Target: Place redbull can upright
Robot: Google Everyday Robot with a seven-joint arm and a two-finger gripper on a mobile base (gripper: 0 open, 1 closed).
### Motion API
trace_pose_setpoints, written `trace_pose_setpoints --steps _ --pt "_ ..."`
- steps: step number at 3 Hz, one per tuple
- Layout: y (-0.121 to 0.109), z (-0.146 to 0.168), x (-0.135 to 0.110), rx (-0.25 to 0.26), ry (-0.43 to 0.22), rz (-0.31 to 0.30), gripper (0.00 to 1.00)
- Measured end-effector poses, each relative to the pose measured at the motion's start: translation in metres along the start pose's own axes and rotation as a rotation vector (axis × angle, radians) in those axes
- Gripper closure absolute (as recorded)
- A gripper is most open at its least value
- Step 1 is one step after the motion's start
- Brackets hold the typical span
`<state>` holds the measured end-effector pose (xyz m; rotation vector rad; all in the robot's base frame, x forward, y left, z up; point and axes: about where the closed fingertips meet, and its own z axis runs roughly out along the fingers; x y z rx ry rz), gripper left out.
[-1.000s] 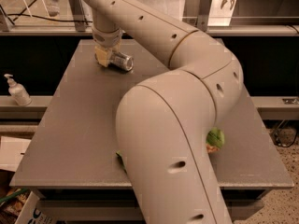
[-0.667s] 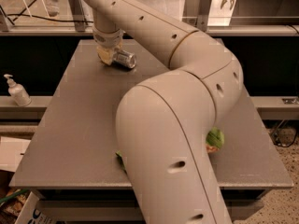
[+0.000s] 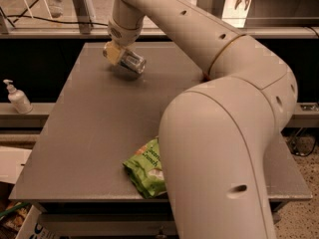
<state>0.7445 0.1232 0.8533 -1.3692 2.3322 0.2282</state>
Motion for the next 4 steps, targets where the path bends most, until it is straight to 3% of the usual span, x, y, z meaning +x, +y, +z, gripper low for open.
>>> trace_pose_setpoints --steps 2,4 --pt "0.031 -0.055 0.002 -0.191 -0.436 0.029 1.00" --pt "0.058 -0.108 -0.003 -0.271 -0.828 0.011 1.00"
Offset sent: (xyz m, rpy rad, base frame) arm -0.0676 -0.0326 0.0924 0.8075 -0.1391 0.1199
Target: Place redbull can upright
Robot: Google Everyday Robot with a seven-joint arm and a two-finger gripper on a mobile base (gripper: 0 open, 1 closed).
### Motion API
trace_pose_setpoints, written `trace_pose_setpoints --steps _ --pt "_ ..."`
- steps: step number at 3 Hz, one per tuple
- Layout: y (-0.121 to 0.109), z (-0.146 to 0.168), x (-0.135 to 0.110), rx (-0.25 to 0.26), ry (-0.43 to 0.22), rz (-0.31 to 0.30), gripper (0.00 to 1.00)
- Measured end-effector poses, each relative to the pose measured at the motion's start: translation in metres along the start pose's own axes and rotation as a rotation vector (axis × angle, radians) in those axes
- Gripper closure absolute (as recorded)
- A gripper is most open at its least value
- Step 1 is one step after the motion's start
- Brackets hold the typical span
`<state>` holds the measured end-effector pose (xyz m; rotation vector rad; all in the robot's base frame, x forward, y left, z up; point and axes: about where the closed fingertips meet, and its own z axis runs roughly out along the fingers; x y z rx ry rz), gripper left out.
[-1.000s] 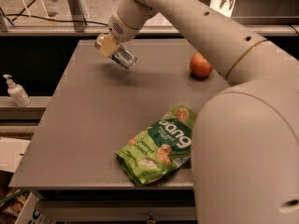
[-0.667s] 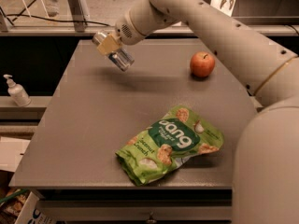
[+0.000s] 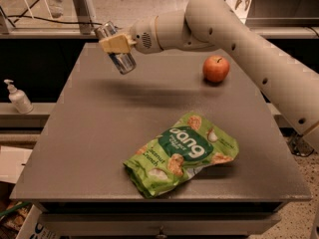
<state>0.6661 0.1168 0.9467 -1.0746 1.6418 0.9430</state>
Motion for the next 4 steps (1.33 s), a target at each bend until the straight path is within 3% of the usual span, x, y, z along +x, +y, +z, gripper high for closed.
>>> trace_pose_setpoints --steps 1,2,3,4 --pt "0.018 -0.009 -0.011 -0.019 -0.132 -0.034 1.00" --pt "0.034 -0.023 -0.011 -0.008 -0.212 -0.102 1.00" --pt "0.034 -0.023 -0.011 -0.008 -0.212 -0.102 1.00" --pt "0.035 -0.025 0.001 -0.001 -0.257 -0.084 1.00"
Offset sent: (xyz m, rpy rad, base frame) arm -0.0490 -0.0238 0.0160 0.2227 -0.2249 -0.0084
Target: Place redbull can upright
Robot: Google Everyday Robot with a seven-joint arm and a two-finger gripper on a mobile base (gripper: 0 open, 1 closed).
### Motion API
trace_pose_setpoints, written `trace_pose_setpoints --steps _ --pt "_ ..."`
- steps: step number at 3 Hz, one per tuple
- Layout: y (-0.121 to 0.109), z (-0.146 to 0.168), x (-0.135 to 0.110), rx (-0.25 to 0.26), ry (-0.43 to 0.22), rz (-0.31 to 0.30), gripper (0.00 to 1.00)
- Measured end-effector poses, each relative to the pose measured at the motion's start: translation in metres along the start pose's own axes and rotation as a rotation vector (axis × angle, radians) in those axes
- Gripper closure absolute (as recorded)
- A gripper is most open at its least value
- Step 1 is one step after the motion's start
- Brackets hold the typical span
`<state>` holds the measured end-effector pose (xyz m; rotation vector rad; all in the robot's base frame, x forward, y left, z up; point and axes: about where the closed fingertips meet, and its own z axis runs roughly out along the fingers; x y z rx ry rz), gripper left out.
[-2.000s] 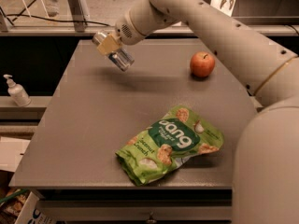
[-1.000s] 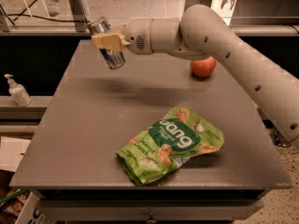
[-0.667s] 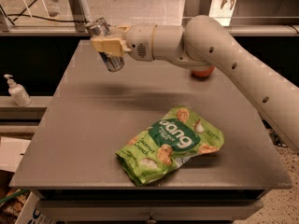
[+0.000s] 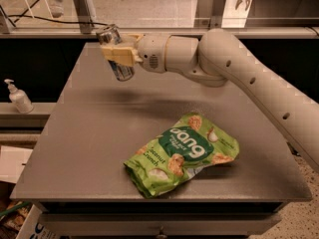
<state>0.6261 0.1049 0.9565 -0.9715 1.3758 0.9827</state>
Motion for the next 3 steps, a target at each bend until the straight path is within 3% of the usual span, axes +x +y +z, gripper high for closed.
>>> trace_pose_setpoints --steps 1,3 --pt "0.000 -0.016 0.018 0.046 -0.092 0.016 1.00" --pt "-0.004 -0.044 0.041 0.083 -0.149 -0.038 1.00"
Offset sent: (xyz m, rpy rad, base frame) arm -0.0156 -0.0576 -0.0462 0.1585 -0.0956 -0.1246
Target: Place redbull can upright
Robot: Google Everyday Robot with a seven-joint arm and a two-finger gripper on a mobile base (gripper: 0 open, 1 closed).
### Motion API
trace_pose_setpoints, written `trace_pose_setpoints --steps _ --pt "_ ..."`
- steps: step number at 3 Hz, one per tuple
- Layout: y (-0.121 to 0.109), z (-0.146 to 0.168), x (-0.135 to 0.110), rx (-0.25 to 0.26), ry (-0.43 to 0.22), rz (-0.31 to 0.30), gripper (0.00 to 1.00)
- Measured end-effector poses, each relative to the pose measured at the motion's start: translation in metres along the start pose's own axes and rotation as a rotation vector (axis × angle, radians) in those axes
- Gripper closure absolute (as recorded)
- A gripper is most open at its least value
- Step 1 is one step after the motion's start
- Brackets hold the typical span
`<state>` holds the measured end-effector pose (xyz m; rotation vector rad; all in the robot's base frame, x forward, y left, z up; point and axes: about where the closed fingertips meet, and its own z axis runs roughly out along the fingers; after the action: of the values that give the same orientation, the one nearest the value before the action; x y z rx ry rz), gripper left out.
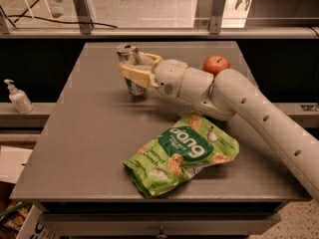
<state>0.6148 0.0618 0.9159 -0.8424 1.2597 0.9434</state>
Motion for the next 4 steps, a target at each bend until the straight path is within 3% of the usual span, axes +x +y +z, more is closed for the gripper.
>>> trace_pose_setpoints --steps 2,4 --pt "-0.007 -0.001 0.012 -0.064 0.036 -0.049 1.00" --pt "-0.005 -0.004 0.032 -0.102 0.076 -0.056 1.00"
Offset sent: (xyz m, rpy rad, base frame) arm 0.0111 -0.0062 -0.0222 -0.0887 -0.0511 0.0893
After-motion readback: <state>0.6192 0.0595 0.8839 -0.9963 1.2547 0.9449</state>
